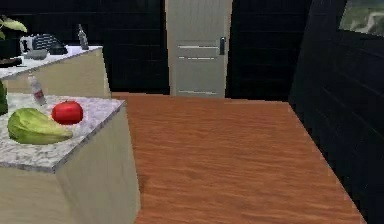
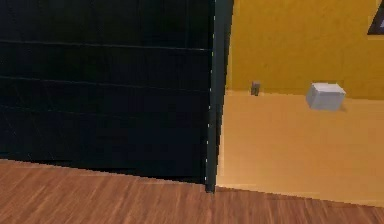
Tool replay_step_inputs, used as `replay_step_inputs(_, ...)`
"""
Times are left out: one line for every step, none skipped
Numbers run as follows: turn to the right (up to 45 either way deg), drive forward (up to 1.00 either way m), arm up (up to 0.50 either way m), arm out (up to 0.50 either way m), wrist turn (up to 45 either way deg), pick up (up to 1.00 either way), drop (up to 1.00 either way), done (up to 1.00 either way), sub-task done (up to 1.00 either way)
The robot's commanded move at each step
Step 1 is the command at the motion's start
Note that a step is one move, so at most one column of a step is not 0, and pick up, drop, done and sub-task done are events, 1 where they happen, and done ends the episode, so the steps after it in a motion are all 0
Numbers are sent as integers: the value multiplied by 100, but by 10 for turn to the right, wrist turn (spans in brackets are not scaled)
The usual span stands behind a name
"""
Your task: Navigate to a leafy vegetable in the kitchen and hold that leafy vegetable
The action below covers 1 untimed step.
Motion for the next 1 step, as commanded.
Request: replay_step_inputs(-450,0,0,0,0,0,0,0,0)
